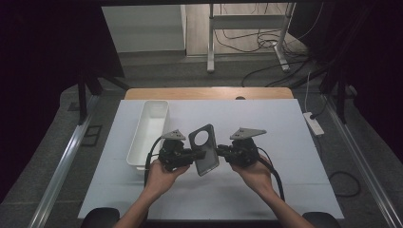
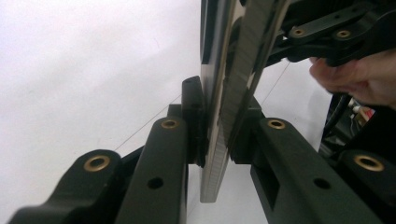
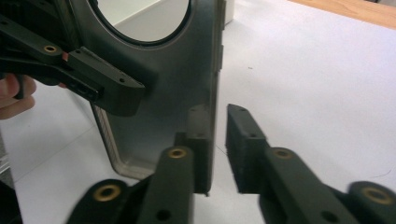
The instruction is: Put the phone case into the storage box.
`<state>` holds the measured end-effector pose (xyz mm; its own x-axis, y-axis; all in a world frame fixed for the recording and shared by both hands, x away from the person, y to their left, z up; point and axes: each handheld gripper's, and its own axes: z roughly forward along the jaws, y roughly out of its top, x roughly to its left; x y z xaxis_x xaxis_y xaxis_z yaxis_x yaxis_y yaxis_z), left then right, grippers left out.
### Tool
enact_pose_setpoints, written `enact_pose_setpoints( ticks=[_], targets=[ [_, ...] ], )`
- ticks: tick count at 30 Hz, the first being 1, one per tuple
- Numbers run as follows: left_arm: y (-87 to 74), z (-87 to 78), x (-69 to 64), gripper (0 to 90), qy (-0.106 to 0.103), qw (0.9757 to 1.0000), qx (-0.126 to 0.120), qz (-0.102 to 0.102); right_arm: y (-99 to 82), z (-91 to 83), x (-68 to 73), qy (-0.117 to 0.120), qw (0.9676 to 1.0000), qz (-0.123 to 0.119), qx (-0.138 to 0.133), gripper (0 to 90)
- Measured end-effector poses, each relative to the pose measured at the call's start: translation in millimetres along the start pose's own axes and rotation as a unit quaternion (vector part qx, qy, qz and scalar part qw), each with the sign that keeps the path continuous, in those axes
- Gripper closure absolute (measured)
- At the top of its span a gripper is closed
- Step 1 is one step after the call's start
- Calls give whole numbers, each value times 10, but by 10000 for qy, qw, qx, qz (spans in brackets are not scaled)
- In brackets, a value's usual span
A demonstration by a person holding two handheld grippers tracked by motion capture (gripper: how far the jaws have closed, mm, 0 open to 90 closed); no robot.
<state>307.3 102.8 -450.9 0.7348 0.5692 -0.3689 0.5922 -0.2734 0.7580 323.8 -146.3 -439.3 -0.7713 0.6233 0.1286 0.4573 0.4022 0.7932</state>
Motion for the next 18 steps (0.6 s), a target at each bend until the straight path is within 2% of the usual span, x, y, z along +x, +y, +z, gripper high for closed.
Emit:
enact_pose_setpoints(
  ticks=[2, 4, 5, 6, 7, 9, 11, 12, 13, 16, 18],
  targets=[
    [5, -21, 9, 790, 20, 10000, 3, 78, 8, -31, -28, -10, 10000, 22, -10, 673],
    [12, -51, 26, 790, 25, 9999, -13, 105, 16, -54, -73, 134, 9999, 92, 3, 591],
    [12, -51, 26, 790, 25, 9999, -13, 105, 16, -54, -73, 134, 9999, 92, 3, 591],
    [16, -68, 36, 790, 13, 9999, -14, 127, 18, -67, -89, 180, 9998, 92, -9, 552],
    [18, -76, 40, 790, 19, 9999, -3, 150, 23, -83, -111, 258, 9996, 66, -25, 489],
    [20, -95, 50, 790, 15, 9998, 16, 190, 33, -93, -139, 462, 9989, 53, -23, 420],
    [23, -117, 67, 790, -18, 9997, 24, 234, 41, -97, -160, 628, 9980, 29, -19, 306],
    [24, -126, 73, 790, -27, 9997, 37, 256, 42, -93, -162, 646, 9979, 40, -4, 199],
    [25, -135, 78, 790, -37, 9996, 55, 279, 43, -87, -161, 618, 9981, 44, 36, 160],
    [29, -156, 92, 789, -95, 9993, 84, 350, 44, -83, -170, 733, 9972, 116, 75, 100],
    [32, -163, 95, 789, -132, 9992, 100, 377, 47, -85, -174, 788, 9968, 128, 90, 93]
  ],
)
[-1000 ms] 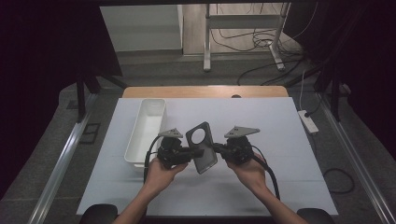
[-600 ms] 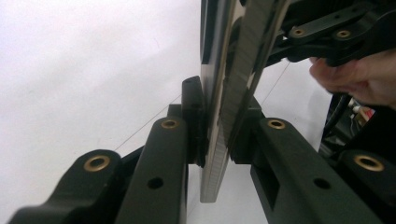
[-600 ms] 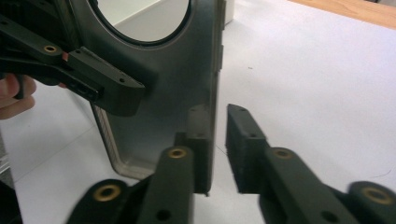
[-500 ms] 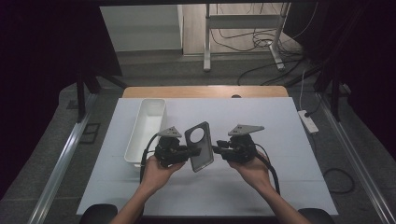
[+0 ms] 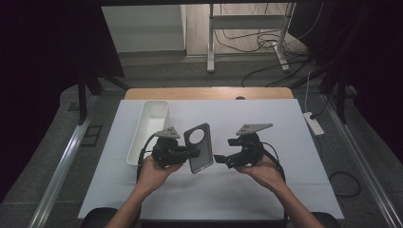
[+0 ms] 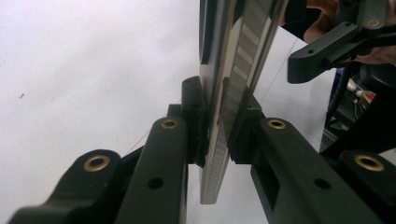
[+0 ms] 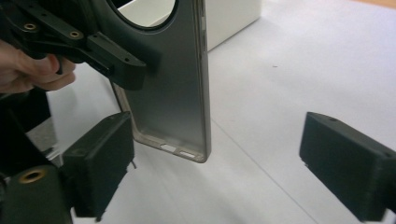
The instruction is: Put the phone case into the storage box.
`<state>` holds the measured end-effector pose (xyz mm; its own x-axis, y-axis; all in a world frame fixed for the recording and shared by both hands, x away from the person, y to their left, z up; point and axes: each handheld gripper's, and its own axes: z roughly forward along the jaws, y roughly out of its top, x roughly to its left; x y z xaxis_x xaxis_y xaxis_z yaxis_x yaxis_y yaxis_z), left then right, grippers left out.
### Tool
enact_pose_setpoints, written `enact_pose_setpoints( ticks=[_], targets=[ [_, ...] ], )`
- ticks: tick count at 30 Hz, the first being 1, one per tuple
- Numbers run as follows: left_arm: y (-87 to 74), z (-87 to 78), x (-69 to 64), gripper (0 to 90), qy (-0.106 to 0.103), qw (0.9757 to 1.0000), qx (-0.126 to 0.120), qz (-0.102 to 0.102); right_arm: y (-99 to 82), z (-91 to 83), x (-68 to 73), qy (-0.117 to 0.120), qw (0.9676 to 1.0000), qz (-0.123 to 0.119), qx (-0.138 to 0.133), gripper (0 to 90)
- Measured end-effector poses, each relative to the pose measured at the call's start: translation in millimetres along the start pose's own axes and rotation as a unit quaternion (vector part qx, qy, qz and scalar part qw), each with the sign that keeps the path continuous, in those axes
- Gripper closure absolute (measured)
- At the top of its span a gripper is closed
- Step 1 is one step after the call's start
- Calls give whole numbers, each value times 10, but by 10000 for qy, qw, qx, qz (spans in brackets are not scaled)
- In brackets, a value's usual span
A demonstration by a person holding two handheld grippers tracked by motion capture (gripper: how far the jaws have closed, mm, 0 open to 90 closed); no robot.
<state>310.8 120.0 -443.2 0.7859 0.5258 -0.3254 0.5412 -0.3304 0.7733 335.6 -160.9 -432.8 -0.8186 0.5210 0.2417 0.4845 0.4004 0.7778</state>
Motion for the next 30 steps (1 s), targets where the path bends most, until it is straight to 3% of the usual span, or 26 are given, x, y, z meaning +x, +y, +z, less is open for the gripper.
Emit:
enact_pose_setpoints(
  ticks=[6, 12, 17, 19, 21, 22, 24, 26, 27, 30],
  targets=[
    [8, -16, -8, 789, -323, 9993, 35, 183, 17, -32, -2, 142, 9999, -55, 32, 94],
    [28, -8, -63, 789, -626, 9972, 23, 418, 13, -15, 64, 348, 9982, -457, 145, 193],
    [42, 5, -114, 788, -800, 9950, 49, 604, 3, 20, 121, 494, 9957, -731, 299, 343],
    [50, 18, -156, 788, -936, 9928, 82, 737, 1, 24, 142, 540, 9944, -854, 317, 404],
    [51, 24, -166, 788, -985, 9921, 89, 768, 2, 20, 151, 633, 9932, -930, 303, 510],
    [53, 30, -175, 788, -1012, 9915, 101, 812, 2, 20, 151, 633, 9932, -930, 303, 510],
    [50, 43, -183, 787, -999, 9915, 131, 827, 6, 1, 152, 847, 9914, -956, 284, 689],
    [46, 44, -177, 788, -967, 9917, 141, 831, 6, -5, 154, 890, 9909, -969, 266, 718],
    [34, 31, -145, 789, -852, 9931, 122, 797, 9, -23, 149, 998, 9895, -1000, 298, 784],
    [31, 22, -125, 789, -915, 9929, 58, 755, 11, -44, 147, 1123, 9884, -986, 276, 805]
  ],
)
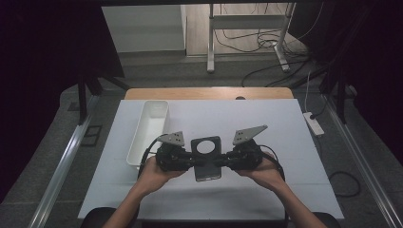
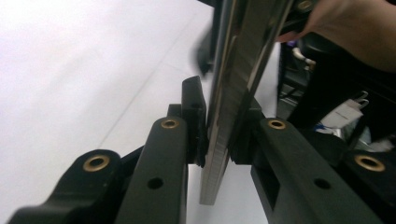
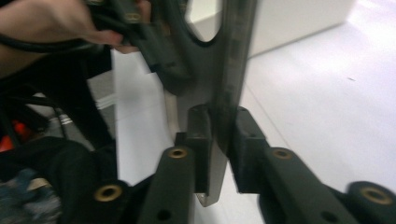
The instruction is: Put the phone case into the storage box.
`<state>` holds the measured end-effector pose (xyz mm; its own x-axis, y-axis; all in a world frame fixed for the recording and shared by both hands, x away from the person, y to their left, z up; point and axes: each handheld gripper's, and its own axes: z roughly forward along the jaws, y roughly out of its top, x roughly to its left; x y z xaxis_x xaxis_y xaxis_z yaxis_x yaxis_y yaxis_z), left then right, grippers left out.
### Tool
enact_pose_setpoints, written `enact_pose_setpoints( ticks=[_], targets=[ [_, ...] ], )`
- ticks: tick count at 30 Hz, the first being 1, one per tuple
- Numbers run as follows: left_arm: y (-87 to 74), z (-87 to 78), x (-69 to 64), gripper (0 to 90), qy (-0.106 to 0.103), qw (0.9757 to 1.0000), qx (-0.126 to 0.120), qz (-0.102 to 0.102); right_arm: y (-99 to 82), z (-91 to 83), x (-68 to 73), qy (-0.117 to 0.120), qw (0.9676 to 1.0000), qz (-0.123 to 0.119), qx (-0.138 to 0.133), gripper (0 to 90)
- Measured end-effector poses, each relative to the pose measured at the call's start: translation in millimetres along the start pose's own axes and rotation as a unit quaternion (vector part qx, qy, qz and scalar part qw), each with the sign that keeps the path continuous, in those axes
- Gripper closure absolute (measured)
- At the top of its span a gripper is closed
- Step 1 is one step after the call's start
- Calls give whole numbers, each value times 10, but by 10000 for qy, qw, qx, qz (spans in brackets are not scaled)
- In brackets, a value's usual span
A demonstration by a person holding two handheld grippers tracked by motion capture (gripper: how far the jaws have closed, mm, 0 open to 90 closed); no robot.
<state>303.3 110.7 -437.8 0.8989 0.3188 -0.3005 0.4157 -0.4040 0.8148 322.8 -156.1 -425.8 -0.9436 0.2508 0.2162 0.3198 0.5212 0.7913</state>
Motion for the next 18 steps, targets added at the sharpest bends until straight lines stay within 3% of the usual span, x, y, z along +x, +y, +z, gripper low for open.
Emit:
enact_pose_setpoints(
  ticks=[4, 12, 17, 18],
  targets=[
    [5, -7, -7, 779, 138, 9999, -62, 31, 21, -9, 22, -83, 10000, -16, -8, 808],
    [7, -43, 0, 476, 596, 9979, -243, 11, 37, -66, 38, -675, 9977, -18, -79, 807],
    [8, -65, 14, 314, 905, 9954, -307, 25, 36, -87, 42, -1066, 9942, 20, -99, 807],
    [5, -69, 21, 289, 1074, 9938, -288, 31, 35, -90, 44, -1156, 9932, 18, -103, 807]
  ],
)
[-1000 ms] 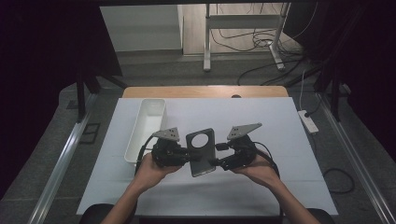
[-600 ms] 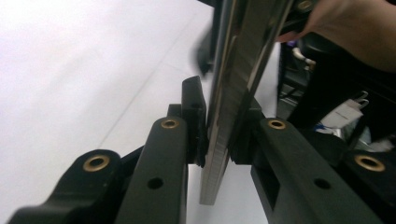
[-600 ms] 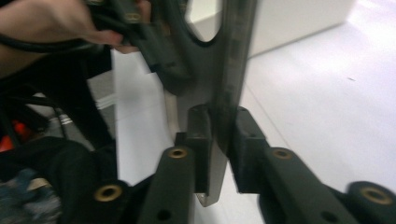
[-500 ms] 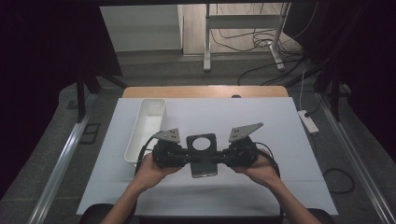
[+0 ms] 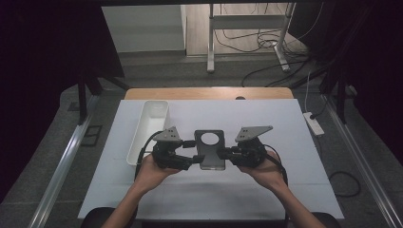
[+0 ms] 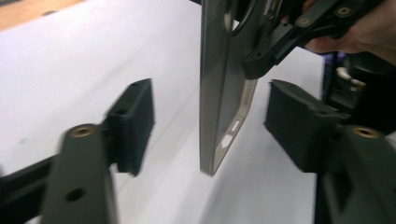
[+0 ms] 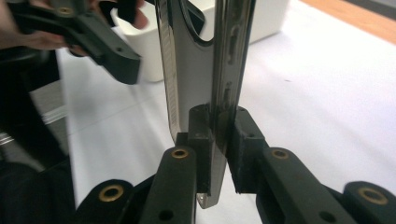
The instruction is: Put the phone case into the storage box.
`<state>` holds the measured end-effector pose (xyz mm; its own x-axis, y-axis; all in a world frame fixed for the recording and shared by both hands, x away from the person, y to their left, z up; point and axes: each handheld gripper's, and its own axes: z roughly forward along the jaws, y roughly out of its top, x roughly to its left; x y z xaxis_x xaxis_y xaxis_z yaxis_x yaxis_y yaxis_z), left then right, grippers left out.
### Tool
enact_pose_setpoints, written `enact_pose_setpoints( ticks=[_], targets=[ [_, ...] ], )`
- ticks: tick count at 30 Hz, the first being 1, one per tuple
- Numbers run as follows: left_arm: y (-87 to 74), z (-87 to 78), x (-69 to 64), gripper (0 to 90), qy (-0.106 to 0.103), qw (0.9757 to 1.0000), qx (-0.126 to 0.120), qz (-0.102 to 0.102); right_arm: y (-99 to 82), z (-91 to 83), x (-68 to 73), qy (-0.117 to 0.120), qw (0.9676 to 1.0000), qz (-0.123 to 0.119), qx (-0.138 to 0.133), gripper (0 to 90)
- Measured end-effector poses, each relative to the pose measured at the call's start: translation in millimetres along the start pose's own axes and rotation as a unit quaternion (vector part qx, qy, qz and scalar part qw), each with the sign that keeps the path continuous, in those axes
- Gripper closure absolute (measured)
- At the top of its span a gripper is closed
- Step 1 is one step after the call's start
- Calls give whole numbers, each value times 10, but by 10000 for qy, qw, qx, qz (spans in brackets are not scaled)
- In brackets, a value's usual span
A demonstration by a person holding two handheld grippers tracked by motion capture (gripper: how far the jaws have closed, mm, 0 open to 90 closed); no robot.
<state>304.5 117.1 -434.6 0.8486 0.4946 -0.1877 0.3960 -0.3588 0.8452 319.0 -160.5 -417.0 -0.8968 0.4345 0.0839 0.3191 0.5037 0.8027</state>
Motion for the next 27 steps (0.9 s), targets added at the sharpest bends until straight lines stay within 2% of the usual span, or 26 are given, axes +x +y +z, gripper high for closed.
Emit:
enact_pose_setpoints(
  ticks=[4, 8, 9, 10, 13, 21, 27],
  targets=[
    [-18, 7, 18, 175, 251, 9997, -22, 18, 1, -14, 10, -282, 9996, 18, -40, 806],
    [-35, 11, 47, 113, 558, 9984, 12, -71, 0, -19, 13, -461, 9988, 143, -56, 806],
    [-40, 2, 63, 98, 650, 9978, 7, -161, -2, -19, 10, -487, 9986, 181, -67, 806],
    [-44, -4, 74, 54, 683, 9974, -14, -218, -8, -20, 7, -552, 9981, 241, -92, 806],
    [-54, -26, 97, 7, 752, 9964, -74, -372, -15, -17, 5, -693, 9970, 322, -121, 806],
    [-67, -41, 112, 3, 904, 9948, -82, -457, -34, 6, 12, -888, 9948, 480, -159, 806],
    [-64, -32, 77, 63, 995, 9940, -130, -426, -42, 35, 31, -935, 9940, 531, -184, 806]
  ],
)
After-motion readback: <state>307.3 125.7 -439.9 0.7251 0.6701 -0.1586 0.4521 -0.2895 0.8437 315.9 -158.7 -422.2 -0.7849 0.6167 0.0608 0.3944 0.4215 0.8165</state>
